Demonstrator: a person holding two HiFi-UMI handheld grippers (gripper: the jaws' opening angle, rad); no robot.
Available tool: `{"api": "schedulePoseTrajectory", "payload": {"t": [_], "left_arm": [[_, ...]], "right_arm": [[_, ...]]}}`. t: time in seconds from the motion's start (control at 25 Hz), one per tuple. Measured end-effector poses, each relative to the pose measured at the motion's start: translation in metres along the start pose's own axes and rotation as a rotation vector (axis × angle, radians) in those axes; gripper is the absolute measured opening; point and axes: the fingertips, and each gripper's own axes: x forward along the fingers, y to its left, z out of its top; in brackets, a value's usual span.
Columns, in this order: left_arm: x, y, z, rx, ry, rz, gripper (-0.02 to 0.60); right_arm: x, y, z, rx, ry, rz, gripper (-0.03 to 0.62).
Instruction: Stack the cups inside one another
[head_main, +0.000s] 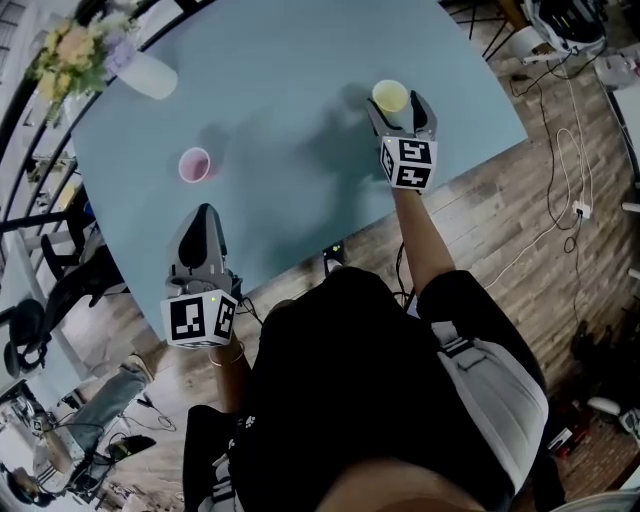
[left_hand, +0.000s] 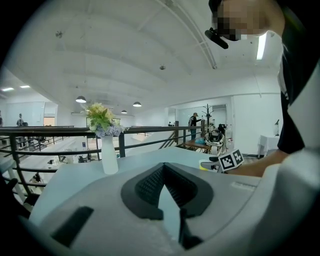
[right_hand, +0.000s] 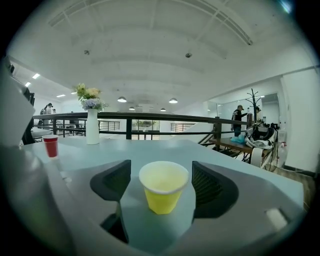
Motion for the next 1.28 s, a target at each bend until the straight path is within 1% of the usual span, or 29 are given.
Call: {"api": "schedulePoseTrajectory", "payload": {"t": [0.24, 0.36, 0.6, 0.76, 0.92, 1.08, 1.28], "left_arm": [[-0.004, 0.010, -0.002, -0.003, 0.007, 0.028, -0.008], [-0.008, 0.014, -0.004, -0.009, 0.007, 0.039, -0.008], [-0.012, 0.014, -0.005, -0.014, 0.005, 0.052, -0.008], [-0.019, 0.017, -0.006, -0.018, -0.004, 0.063, -0.008], [-0.029, 0.019, -0.005, -0.027, -0.022, 0.077, -0.008], [-0.040, 0.023, -0.006, -0.037, -0.040, 0.089, -0.008], [-0.061, 0.033, -0.010, -0.055, -0.057, 0.119, -0.008]], "right_arm": [[0.010, 0.000, -0.010, -0.008, 0.036, -0.007, 0.374], [0.012, 0.001, -0.013, -0.013, 0.047, -0.010, 0.334], [0.011, 0.006, -0.006, -0.026, 0.034, 0.017, 0.330], [0.004, 0.019, 0.018, -0.032, -0.021, 0.056, 0.330], [-0.005, 0.041, 0.046, -0.034, -0.076, 0.110, 0.330], [-0.017, 0.072, 0.077, -0.039, -0.132, 0.180, 0.330], [-0.032, 0.123, 0.118, -0.050, -0.203, 0.289, 0.330]]}}
